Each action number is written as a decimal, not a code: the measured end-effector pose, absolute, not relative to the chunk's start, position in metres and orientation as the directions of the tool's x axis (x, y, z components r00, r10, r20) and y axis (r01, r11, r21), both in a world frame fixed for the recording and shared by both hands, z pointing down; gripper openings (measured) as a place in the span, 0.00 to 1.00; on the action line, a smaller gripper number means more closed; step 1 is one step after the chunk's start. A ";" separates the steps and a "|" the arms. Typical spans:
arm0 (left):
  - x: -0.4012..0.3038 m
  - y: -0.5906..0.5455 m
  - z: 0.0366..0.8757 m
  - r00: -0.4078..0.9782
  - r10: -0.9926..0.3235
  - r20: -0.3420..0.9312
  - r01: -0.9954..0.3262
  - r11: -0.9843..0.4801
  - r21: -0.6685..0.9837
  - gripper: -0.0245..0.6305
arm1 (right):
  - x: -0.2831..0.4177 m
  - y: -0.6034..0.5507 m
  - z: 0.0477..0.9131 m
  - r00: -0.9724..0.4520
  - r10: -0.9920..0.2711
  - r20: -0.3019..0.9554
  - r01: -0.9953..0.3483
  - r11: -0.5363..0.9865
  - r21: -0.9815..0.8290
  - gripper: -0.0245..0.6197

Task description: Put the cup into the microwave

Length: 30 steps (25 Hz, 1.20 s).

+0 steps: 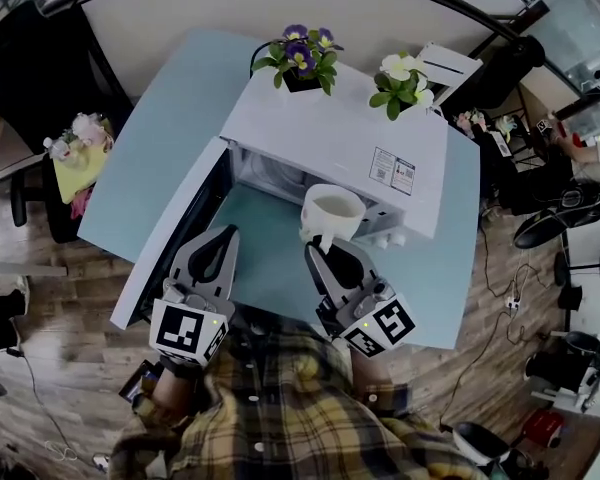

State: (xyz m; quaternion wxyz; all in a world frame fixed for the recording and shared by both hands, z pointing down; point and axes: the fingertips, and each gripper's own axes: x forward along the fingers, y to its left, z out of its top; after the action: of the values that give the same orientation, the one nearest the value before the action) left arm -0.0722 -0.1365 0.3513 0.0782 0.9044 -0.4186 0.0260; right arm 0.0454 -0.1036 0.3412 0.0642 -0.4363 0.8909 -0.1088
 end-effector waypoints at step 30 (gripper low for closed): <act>-0.053 -0.139 0.405 0.683 -0.699 0.211 -0.730 -0.662 0.169 0.02 | 0.050 -0.142 0.404 -0.602 -0.795 0.079 -0.789 0.577 -0.211 0.12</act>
State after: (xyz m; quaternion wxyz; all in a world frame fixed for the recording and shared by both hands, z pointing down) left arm -0.0531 -0.1386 0.4046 0.1204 0.9095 -0.3928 0.0642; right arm 0.0497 -0.1415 0.4042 0.0122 -0.4459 0.8879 -0.1127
